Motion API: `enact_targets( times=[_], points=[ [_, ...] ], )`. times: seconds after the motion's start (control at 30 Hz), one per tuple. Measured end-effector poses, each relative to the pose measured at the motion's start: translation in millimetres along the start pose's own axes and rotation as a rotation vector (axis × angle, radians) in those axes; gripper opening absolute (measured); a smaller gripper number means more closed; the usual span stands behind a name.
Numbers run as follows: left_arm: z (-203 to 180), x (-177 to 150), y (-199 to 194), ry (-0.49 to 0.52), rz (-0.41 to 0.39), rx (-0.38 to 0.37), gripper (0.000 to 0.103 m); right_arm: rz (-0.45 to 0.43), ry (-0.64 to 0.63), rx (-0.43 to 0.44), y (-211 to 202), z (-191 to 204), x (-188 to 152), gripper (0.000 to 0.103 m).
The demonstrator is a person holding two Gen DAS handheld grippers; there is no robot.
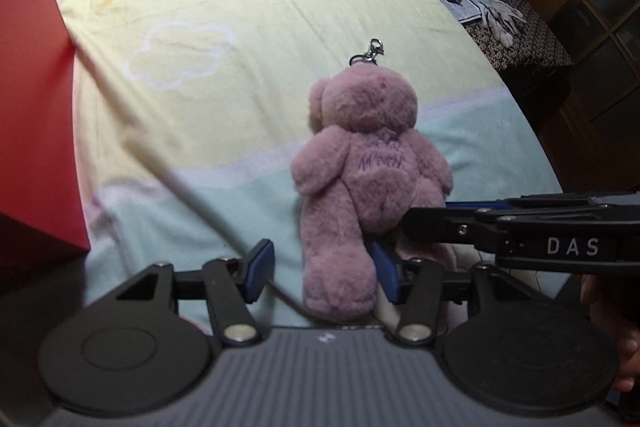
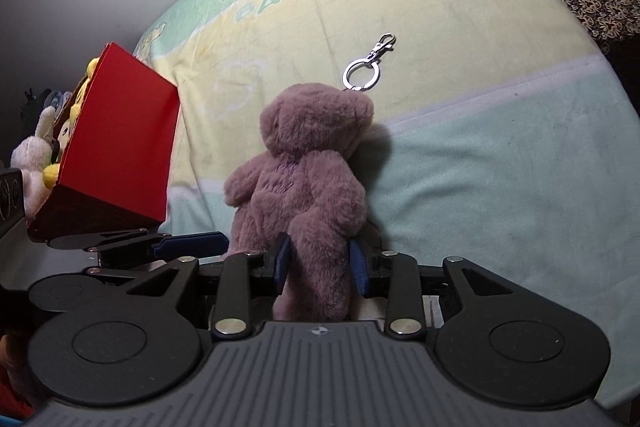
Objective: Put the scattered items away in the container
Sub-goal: 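Lift the pink teddy bear by its leg with the right gripper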
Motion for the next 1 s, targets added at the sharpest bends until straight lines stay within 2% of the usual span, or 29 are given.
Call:
enact_targets(
  times=[0.13,0.47,0.57,0.7,0.83,1.0],
  points=[
    [-1.1,8.9,4.3,0.000,-0.006,-0.001,0.071,-0.015,0.042,0.006,0.6,-6.2,6.8,0.045],
    [-4.1,24.3,19.9,-0.013,-0.016,-0.008,0.076,-0.060,0.077,0.037,8.0,-11.5,26.5,0.049],
    [-3.5,26.0,21.5,-0.033,-0.010,-0.024,0.078,-0.083,0.099,0.021,7.6,-16.3,33.4,0.051],
    [-7.9,26.6,20.5,-0.015,-0.020,-0.015,0.078,-0.054,0.098,0.062,13.2,-18.4,38.9,0.052],
    [-10.9,29.2,22.8,0.003,-0.022,0.024,0.089,-0.036,0.072,0.073,19.2,-14.7,40.9,0.056],
    [-6.5,31.8,25.5,-0.017,-0.018,0.013,0.092,-0.023,0.108,0.113,26.3,-20.6,45.1,0.058]
  ],
)
Point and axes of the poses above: each gripper's, at about its wrist camera, not at the fingertips, and y roughly the way its jaws point, z to its left, x to its top, the point moved 2 cm from there along y, roughly the way its jaws point, and after that the axes turned 1 degree about z, right-handed, at the moved point
